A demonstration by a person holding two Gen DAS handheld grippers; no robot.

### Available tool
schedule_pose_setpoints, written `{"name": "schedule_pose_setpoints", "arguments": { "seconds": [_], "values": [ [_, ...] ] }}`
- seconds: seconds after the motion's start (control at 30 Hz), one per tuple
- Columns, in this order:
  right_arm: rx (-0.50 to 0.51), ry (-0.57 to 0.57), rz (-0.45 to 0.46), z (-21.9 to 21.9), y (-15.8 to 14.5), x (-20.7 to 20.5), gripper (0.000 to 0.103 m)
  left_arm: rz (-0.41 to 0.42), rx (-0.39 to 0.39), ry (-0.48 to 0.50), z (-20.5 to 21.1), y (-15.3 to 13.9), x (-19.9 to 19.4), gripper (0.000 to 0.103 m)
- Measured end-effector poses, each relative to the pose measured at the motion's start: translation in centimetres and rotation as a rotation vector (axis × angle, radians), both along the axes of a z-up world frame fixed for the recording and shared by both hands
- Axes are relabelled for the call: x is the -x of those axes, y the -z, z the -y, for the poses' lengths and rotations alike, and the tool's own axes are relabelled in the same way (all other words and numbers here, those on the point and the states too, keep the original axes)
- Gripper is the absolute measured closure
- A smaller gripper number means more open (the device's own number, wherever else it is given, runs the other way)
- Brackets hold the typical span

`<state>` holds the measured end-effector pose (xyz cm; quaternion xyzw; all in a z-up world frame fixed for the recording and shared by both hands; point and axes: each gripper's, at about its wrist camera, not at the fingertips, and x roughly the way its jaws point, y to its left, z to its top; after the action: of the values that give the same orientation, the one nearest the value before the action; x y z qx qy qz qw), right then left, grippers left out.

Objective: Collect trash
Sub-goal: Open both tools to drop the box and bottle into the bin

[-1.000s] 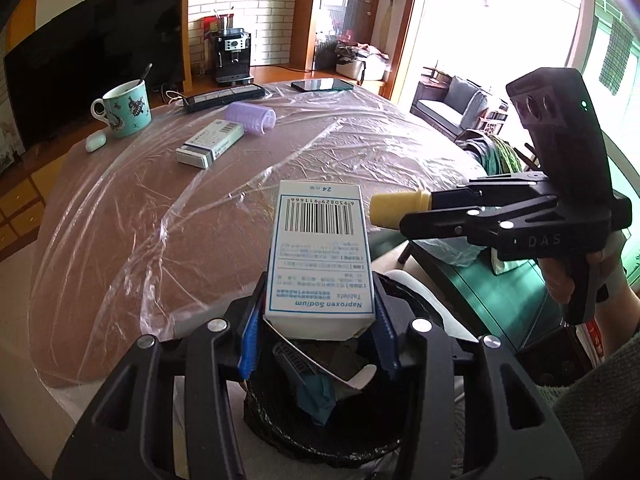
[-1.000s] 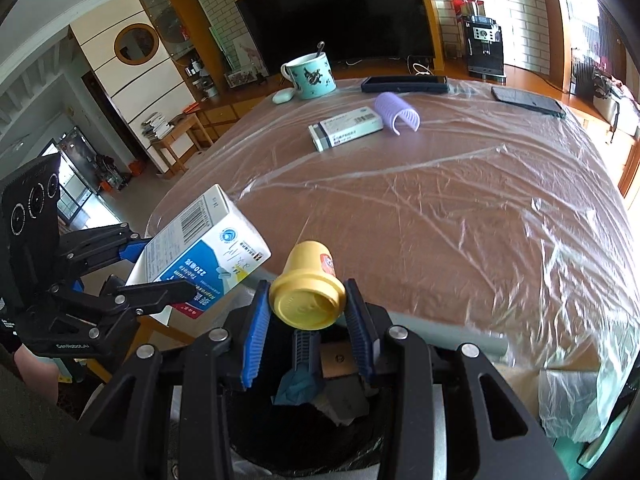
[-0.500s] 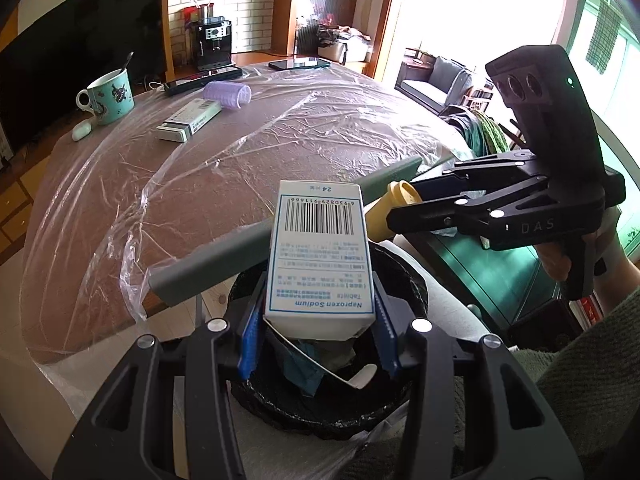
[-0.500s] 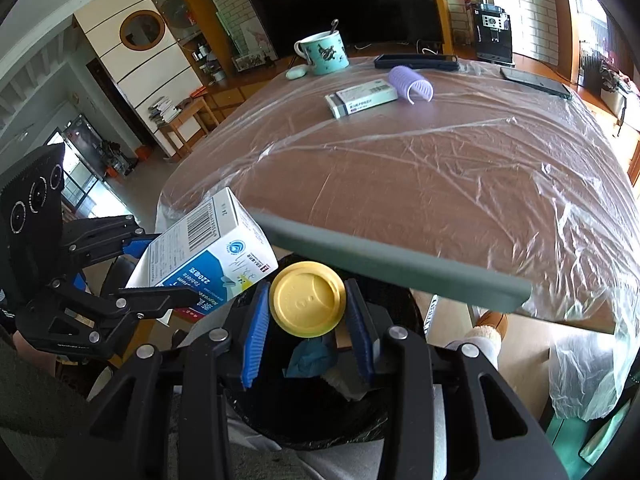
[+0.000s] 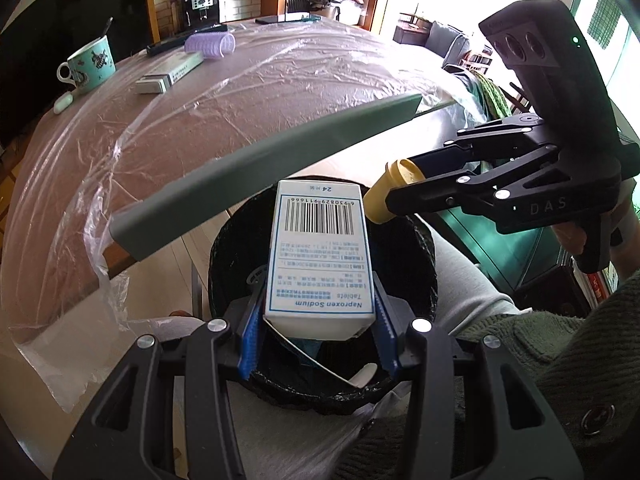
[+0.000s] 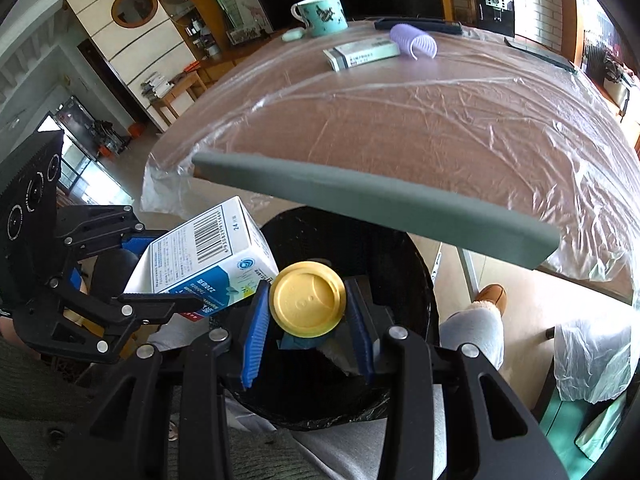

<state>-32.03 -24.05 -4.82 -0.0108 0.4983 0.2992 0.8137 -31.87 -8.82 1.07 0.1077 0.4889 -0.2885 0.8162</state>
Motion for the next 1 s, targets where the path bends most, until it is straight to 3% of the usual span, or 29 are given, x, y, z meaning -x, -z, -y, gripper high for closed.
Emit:
{"name": "schedule_pose_setpoints", "arguments": {
  "seconds": [0.9, 0.97, 1.0],
  "values": [
    [0.106, 0.046, -0.095, 0.1, 6.5, -1.3, 0.066, -0.089, -0.109, -0.022, 0.9, 6.7, -2.8, 0.056],
    [0.119, 0.042, -0.097, -0.1, 6.6, -1.4, 0.066, -0.086, -0.108, -0.008, 1.2, 7.0, -2.8, 0.053],
    [0.136, 0.031, -0.085, -0.2, 6.6, -1.3, 0.064, -0.072, -0.108, 0.006, 1.4, 7.0, -2.7, 0.045]
  ]
}}
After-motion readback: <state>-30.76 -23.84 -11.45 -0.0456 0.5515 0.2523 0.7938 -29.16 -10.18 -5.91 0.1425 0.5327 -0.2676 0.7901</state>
